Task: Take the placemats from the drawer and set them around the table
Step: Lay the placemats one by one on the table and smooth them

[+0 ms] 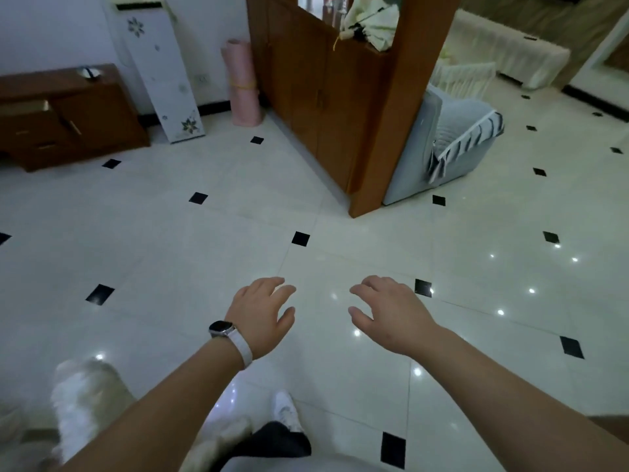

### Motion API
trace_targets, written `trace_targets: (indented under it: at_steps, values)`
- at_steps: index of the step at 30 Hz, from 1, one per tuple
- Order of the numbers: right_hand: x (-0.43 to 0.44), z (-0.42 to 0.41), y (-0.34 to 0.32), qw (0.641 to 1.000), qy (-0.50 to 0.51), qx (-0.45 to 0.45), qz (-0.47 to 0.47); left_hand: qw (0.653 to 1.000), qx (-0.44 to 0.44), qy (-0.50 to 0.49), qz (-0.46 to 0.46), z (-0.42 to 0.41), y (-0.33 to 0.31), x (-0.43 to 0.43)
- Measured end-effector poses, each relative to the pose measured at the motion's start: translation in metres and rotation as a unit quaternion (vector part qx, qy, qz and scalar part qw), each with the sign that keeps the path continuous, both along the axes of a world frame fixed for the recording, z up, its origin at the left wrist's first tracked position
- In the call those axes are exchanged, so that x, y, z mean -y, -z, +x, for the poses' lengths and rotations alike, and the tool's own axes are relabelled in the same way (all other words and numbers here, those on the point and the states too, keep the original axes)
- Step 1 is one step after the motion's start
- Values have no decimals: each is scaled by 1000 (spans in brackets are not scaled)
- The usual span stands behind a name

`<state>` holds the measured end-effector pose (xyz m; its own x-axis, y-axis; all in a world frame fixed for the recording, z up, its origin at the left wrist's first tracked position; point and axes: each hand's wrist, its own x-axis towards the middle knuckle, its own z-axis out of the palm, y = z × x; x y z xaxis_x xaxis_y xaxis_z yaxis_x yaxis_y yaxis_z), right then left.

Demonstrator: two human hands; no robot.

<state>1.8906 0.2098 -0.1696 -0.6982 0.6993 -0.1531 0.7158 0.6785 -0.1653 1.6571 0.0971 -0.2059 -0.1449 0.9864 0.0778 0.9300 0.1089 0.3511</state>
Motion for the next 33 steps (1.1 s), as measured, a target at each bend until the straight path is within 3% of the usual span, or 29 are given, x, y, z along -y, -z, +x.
trace_targets:
  at_steps: [7, 14, 24, 33]
  values:
    - [-75, -125, -22, 999, -43, -6, 32, 999, -16, -30, 25, -117, -13, -65]
    - [-117, -249, -25, 988, -146, -10, 41, 991, -23, -128, 44, -210, -18, -62]
    - [-163, -443, 7, 950, -312, -28, -6, 944, -45, -327, -9, -334, -6, -32]
    - [-242, -611, 13, 911, -407, -44, -44, 910, -74, -402, -70, -439, -25, -87]
